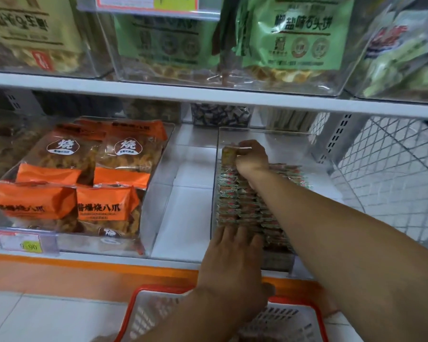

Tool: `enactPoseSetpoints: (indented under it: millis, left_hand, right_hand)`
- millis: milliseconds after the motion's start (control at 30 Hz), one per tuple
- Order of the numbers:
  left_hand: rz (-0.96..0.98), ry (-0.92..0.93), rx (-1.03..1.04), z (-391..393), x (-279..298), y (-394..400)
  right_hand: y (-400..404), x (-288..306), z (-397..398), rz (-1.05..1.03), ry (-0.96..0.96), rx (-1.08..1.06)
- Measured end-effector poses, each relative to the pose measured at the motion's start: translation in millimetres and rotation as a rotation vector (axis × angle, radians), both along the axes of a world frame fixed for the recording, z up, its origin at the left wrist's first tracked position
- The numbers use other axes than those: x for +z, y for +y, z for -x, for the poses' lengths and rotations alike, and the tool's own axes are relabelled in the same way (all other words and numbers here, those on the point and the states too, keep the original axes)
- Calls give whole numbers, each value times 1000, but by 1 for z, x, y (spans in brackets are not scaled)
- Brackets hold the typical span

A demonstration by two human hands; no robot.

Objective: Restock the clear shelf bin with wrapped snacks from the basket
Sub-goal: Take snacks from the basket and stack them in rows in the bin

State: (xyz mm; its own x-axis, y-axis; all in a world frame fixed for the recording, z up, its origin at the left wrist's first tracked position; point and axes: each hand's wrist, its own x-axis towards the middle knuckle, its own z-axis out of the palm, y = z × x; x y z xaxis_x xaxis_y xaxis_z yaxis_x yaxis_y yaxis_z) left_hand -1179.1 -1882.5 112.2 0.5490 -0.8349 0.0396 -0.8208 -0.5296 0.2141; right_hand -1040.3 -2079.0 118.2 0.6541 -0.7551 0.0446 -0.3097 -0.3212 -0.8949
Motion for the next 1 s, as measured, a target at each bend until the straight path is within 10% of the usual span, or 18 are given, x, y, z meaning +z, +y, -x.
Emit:
enactPoseSetpoints:
  millis: [500,700,867,1000]
  left_hand:
    - [88,77,-32,3,4,6]
    - [593,-60,-178,16,6,26]
    - [-119,250,-208,38,-63,61]
    - [-774,640,-118,57,-164,116]
  right_hand:
    - [4,14,11,176,157,14]
    - [53,60,68,74,-364,-119]
    - [153,27,172,446,-921,375]
    - [192,-95,245,542,-327,742]
